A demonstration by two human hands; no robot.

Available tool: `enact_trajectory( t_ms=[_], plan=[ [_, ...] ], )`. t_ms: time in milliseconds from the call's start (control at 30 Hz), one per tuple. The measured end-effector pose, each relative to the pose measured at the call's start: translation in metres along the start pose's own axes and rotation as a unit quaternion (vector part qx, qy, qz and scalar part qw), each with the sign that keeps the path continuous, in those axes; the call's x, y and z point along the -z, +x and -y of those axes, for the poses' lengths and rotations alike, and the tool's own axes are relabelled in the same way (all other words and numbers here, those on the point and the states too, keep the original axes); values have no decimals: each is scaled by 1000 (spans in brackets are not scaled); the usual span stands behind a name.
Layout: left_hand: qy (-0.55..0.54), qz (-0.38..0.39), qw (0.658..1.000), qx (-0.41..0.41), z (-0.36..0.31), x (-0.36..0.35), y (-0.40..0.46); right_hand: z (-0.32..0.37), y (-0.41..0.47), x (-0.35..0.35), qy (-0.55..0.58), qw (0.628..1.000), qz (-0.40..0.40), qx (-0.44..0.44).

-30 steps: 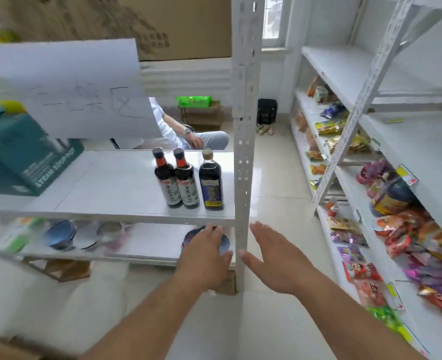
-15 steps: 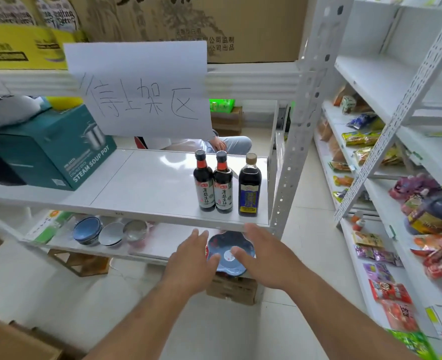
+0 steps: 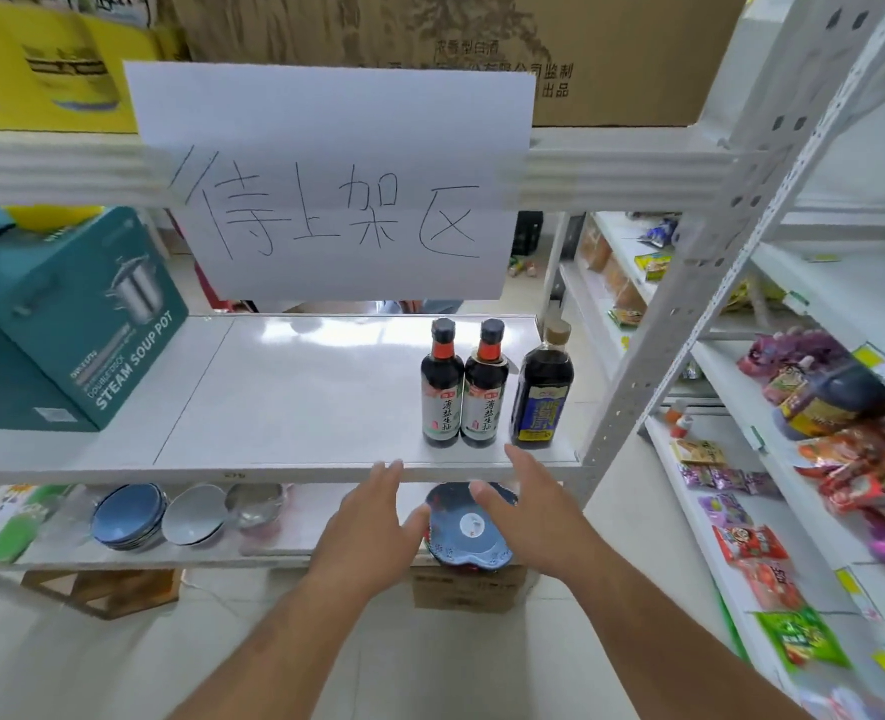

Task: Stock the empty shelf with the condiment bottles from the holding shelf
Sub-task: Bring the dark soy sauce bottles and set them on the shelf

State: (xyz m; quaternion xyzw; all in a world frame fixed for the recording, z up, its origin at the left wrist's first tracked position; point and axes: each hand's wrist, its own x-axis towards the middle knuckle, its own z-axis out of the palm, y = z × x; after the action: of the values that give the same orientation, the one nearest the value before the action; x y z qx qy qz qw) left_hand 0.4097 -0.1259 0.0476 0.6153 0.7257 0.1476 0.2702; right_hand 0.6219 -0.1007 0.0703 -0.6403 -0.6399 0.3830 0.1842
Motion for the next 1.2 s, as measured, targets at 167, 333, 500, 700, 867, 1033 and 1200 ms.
enact_trajectory(
  t_ms=[167,333,500,700,867,1033,1200],
  plan=[
    [-61,-7,998,-12,6,-5,34,3,23,-5,60,997,-38,-4],
    [-153,-11,988,8,-5,-8,65,-2,58,-2,113,992,-54,-17],
    [-212,-25,977,15,-17,-10,97,-12,94,-4,152,987,-58,-13],
    [-255,-34,966,10,-28,-16,126,-18,118,-11,191,981,-40,-13],
    [-267,-38,963,-9,-31,-11,148,-18,138,-22,195,979,-57,-6],
    [-280,-24,959,-29,-30,-13,169,-14,154,-33,199,976,-91,-17],
    [-317,-8,948,-29,-23,-19,183,-13,165,-41,207,969,-131,-7]
  ],
)
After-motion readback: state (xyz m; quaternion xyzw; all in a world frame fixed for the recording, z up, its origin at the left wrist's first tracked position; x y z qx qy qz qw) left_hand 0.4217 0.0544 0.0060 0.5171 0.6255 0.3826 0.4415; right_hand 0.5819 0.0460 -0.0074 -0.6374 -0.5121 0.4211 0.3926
